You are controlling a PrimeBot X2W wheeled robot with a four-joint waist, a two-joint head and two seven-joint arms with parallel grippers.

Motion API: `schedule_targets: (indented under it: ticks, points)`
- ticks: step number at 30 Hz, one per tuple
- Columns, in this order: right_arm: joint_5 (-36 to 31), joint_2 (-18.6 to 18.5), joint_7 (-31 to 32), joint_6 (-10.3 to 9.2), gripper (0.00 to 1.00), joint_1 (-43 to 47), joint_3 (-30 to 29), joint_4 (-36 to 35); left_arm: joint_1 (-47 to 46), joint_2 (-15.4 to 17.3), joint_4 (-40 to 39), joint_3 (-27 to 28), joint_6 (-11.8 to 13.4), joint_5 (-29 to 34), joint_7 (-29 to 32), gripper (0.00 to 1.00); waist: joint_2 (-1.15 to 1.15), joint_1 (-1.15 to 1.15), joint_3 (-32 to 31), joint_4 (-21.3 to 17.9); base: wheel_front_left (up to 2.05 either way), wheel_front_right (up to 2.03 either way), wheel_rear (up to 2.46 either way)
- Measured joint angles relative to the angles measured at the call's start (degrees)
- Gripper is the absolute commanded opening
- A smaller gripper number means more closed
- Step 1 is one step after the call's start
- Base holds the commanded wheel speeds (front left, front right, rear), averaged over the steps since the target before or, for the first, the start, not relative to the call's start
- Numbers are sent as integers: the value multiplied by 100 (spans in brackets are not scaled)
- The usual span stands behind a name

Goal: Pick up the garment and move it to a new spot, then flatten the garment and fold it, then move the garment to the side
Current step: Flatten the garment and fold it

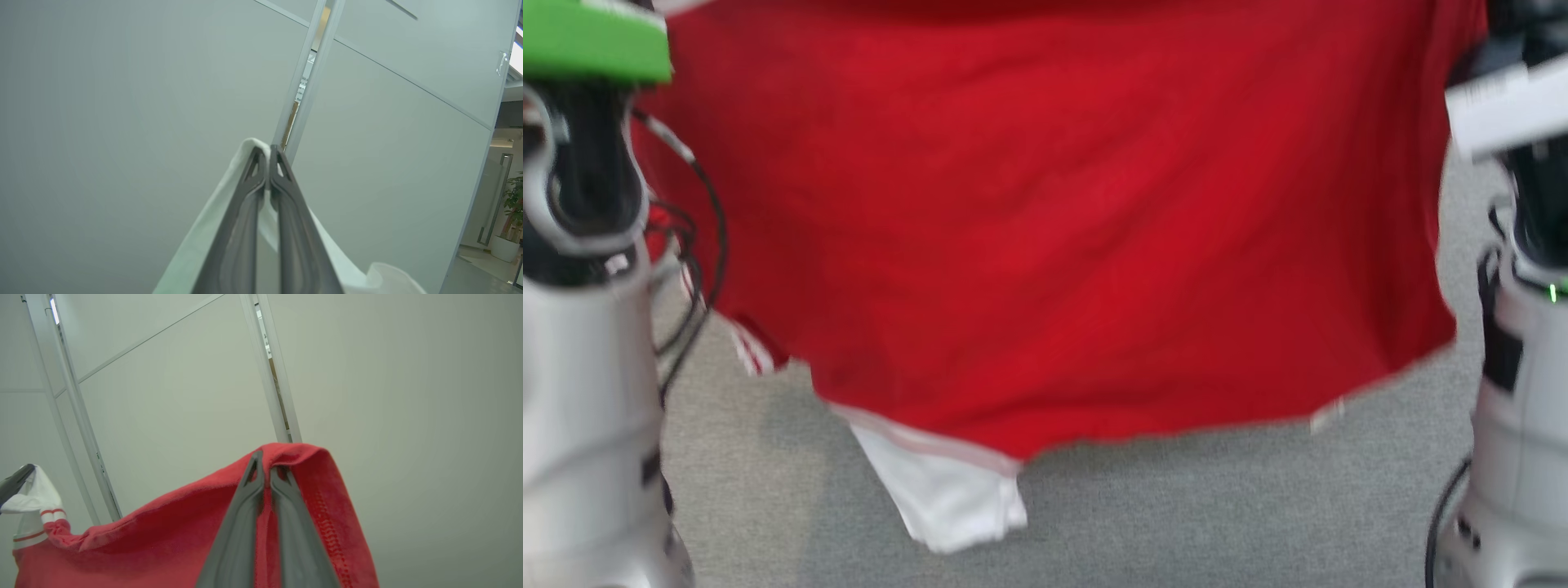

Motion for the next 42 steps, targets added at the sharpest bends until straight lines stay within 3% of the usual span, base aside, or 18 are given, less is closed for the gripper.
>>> schedule_targets:
  ticks: [6,9,14,19,24,28,36,42]
  points:
    - [-398,31,-950,1,0,-2335,180,2057,-1975,279,1713,-97,-332,236,-132,0,0,1,782,-124,0,0,0]
    - [-532,-15,-1729,0,0,-3454,133,3255,-3082,422,2693,-99,-441,521,-609,0,0,2,1211,-189,0,0,0]
    - [-638,-188,-2769,7,0,-4489,244,4810,-4194,309,3964,-10,-485,568,-1417,0,0,2,1767,-272,0,0,0]
    - [-531,-331,-3476,7,0,-4848,427,5813,-4582,147,4858,-4,-720,541,-1916,0,0,2,2183,-295,0,0,0]
    - [-133,-388,-3640,7,0,-4562,699,6383,-4429,-15,5390,-5,-1022,495,-2139,0,0,2,2467,-235,0,0,0]
    - [87,-523,-3677,5,0,-3878,896,6670,-3714,-229,5764,-71,-1283,466,-2193,0,0,1,2551,-100,0,0,0]
    - [725,-564,-3685,5,0,-2644,1391,7003,-2075,-292,5579,-26,-1446,614,-2213,0,0,1,2249,41,0,0,0]
    - [1094,-638,-3421,7,0,-1926,2219,7112,-642,-127,5493,-51,-1469,450,-2213,0,0,0,1725,39,0,0,0]
